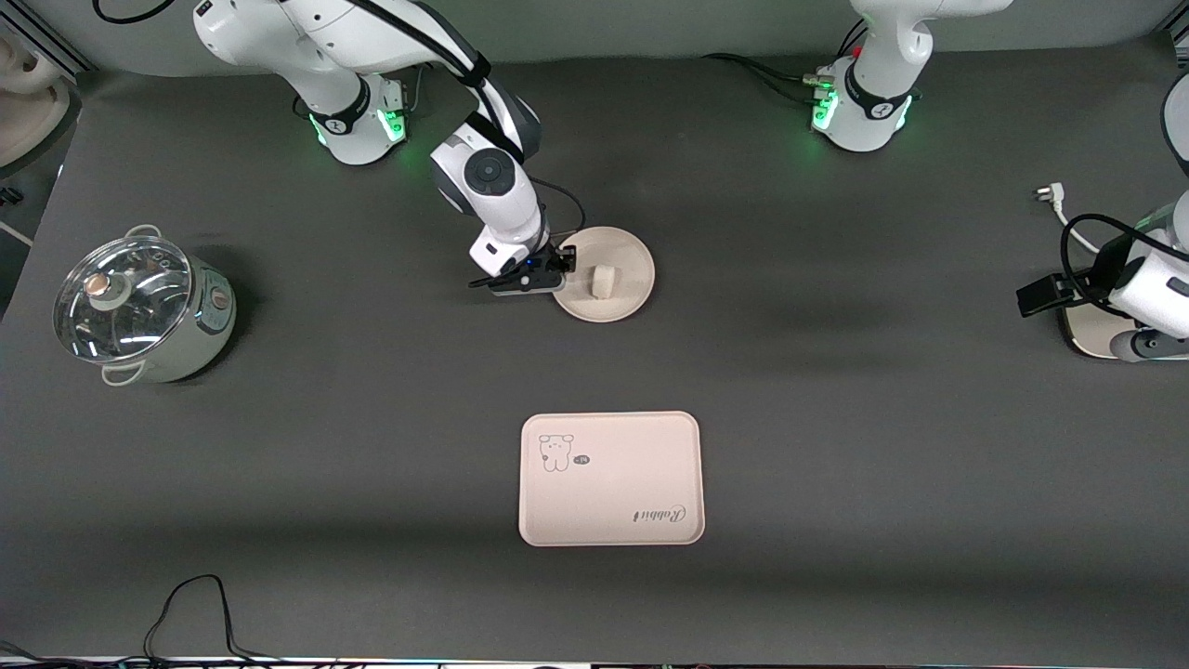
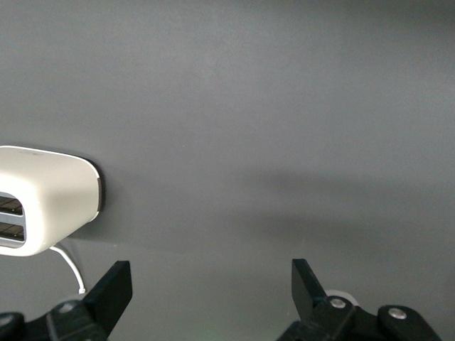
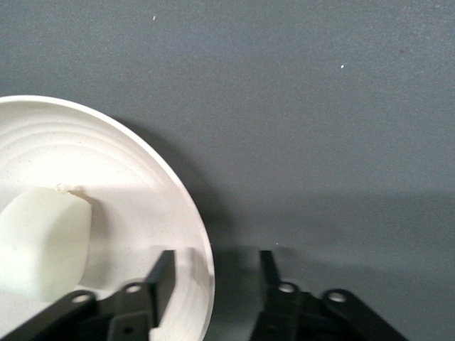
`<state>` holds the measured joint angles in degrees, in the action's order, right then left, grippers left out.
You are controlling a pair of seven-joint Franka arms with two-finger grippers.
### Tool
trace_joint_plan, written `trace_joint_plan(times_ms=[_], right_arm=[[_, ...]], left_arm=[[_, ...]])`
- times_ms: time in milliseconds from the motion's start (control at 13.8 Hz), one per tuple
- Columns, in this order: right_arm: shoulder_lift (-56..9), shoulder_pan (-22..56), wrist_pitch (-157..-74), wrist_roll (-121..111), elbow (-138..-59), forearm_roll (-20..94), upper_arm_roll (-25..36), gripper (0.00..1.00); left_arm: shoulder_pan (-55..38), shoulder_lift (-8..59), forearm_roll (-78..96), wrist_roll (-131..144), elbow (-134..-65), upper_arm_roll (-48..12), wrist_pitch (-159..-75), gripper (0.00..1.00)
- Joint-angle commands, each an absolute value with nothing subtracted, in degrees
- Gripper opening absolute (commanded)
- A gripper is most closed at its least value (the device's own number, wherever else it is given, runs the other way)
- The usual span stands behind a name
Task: Place bun in plate and plate on tray
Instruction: 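Lift the plate with the right gripper and carry it over the tray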
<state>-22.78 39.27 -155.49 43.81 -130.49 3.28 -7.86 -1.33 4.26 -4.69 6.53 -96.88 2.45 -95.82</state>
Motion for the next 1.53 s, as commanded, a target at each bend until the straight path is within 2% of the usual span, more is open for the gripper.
trace_joint_plan(times_ms=[0, 145, 508, 654, 872, 1162, 1453], right_arm=[[-24.0, 40.1, -157.5, 46.1, -130.0, 2.1, -7.5, 0.20], [-24.1, 40.0, -157.6, 46.1, -129.9, 2.1, -7.5, 0.00], [-22.2, 39.4, -156.6, 46.1, -128.9, 2.3, -7.5, 0.00], [-20.1, 38.5, -153.5, 45.8, -127.4, 2.8, -7.1, 0.00], [-18.3, 37.0, -142.7, 46.0, -120.3, 5.0, -7.3, 0.00], [-18.3, 33.3, -137.1, 45.3, -110.8, 7.4, -7.4, 0.00], [-20.8, 29.8, -129.0, 44.8, -96.8, 7.3, -7.4, 0.00]], left_arm=[[-1.1, 3.1, -4.2, 6.0, -95.9, 2.0, -94.8, 1.00], [-1.2, 3.1, -4.2, 6.1, -95.3, 1.9, -93.9, 1.00], [-0.7, 3.0, -2.2, 6.0, -94.8, 2.0, -93.7, 1.00], [-0.6, 2.8, -1.1, 5.9, -94.7, 2.1, -93.1, 1.00], [-1.0, 2.9, -1.1, 6.0, -94.0, 2.1, -92.9, 1.00], [-0.7, 2.8, -1.1, 5.9, -92.8, 2.1, -90.9, 1.00], [-1.0, 2.8, -1.1, 5.9, -92.7, 2.0, -89.7, 1.00]])
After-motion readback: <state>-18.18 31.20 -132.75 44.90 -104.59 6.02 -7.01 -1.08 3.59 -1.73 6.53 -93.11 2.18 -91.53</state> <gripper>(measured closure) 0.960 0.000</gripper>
